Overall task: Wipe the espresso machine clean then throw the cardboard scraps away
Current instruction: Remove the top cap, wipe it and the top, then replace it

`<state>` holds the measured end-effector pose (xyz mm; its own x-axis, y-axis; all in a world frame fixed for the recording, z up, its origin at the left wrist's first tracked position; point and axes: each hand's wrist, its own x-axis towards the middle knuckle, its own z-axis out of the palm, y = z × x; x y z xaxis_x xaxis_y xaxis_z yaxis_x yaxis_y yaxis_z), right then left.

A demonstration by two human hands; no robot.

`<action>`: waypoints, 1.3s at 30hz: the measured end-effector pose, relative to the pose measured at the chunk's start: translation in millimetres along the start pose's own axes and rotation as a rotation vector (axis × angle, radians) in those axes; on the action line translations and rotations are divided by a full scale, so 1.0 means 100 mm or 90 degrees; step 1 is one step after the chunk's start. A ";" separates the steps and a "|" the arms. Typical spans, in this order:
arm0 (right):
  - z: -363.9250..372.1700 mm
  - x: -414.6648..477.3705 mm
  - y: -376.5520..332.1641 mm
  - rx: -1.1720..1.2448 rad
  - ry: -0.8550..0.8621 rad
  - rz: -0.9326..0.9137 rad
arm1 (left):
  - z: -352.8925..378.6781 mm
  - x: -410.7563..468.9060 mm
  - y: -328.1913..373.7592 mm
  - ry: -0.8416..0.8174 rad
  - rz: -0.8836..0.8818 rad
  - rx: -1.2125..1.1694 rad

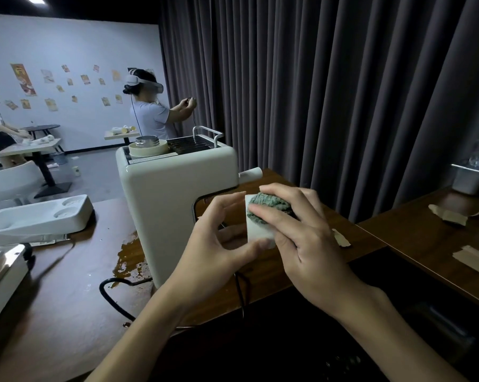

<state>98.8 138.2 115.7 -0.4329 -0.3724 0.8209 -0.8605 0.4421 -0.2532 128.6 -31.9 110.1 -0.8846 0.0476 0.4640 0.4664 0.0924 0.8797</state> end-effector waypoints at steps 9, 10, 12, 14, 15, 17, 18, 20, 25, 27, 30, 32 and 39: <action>-0.04 0.06 0.00 -0.015 -0.054 -0.005 | -0.02 0.00 0.03 -0.007 -0.002 -0.044; -0.03 0.04 0.00 -0.016 -0.054 -0.015 | -0.02 0.00 0.03 -0.010 0.001 -0.045; -0.03 0.05 0.03 0.051 -0.046 0.020 | -0.04 -0.01 0.04 -0.023 -0.008 -0.079; -0.02 0.07 0.07 0.166 -0.044 0.088 | -0.04 -0.02 0.05 -0.037 -0.011 -0.111; -0.01 0.08 0.09 0.221 -0.045 0.115 | -0.05 -0.03 0.05 -0.041 -0.008 -0.116; -0.02 0.08 0.09 0.306 -0.054 0.159 | -0.06 -0.03 0.06 -0.032 -0.004 -0.121; -0.02 0.08 0.09 0.347 -0.062 0.180 | -0.06 -0.03 0.07 -0.027 -0.003 -0.124; -0.01 0.05 0.09 0.421 -0.072 0.217 | -0.05 -0.03 0.10 -0.026 0.008 -0.123; 0.05 -0.02 0.09 0.505 -0.076 0.282 | -0.03 -0.01 0.13 -0.002 0.031 -0.106; 0.07 -0.05 0.07 0.513 -0.088 0.306 | -0.03 0.00 0.10 0.037 0.029 -0.106; 0.13 -0.11 0.08 0.466 -0.048 0.304 | -0.01 0.02 0.07 0.093 0.019 -0.103; 0.17 -0.14 0.06 0.430 -0.002 0.301 | 0.01 0.03 0.05 0.127 0.020 -0.084; 0.21 -0.06 0.03 0.443 0.098 0.344 | 0.11 -0.02 0.10 0.137 -0.010 -0.093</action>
<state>93.0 124.6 99.1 -0.8287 -0.1214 0.5464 -0.5394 -0.0875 -0.8375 135.0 -20.1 116.8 -0.8783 -0.1676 0.4477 0.4616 -0.0533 0.8855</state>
